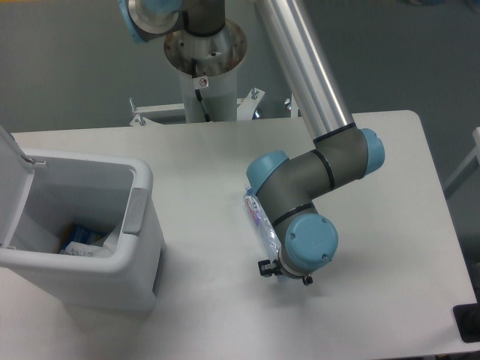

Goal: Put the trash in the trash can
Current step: 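Lower the gripper around the bottle's end and close on it, then lift the bottle and carry it over the trash bin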

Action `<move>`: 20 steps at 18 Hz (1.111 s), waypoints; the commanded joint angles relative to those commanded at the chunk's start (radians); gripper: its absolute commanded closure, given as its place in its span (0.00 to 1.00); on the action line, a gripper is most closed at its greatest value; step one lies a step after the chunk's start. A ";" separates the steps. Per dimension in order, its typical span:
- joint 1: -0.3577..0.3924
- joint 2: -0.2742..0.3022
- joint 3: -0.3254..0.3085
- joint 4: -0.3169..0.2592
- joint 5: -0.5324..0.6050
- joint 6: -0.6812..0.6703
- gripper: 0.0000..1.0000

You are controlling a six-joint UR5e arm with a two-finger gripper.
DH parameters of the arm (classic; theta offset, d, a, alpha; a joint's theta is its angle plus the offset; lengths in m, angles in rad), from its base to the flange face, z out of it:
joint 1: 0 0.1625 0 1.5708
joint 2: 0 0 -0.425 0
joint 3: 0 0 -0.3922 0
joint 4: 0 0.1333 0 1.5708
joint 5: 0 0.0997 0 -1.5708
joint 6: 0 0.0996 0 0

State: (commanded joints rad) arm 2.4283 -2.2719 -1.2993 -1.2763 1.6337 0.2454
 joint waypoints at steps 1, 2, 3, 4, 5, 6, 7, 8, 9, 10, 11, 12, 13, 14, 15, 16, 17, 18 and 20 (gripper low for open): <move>0.000 0.003 0.002 0.000 -0.003 0.002 0.45; 0.002 0.008 0.006 0.000 -0.012 0.002 0.45; 0.003 0.015 0.009 0.002 -0.026 0.003 0.45; 0.008 0.024 0.012 0.002 -0.041 0.003 0.45; 0.009 0.035 0.018 0.002 -0.061 0.003 0.45; 0.011 0.043 0.034 0.008 -0.084 0.002 0.45; 0.018 0.052 0.050 0.020 -0.118 0.002 0.45; 0.031 0.067 0.060 0.028 -0.161 0.000 0.45; 0.037 0.084 0.061 0.035 -0.202 0.002 0.45; 0.041 0.101 0.061 0.038 -0.237 0.005 0.45; 0.054 0.118 0.061 0.044 -0.261 0.008 0.45; 0.060 0.135 0.064 0.054 -0.287 0.009 0.45; 0.063 0.152 0.071 0.064 -0.317 0.009 0.45; 0.070 0.169 0.075 0.074 -0.354 0.011 0.45; 0.077 0.187 0.080 0.086 -0.394 0.012 0.45; 0.081 0.207 0.080 0.101 -0.434 0.014 0.45; 0.083 0.225 0.080 0.119 -0.466 0.015 0.45; 0.083 0.244 0.080 0.138 -0.497 0.015 0.45; 0.080 0.278 0.080 0.147 -0.558 0.015 0.45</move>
State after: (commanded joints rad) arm 2.5081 -1.9943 -1.2195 -1.1290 1.0756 0.2608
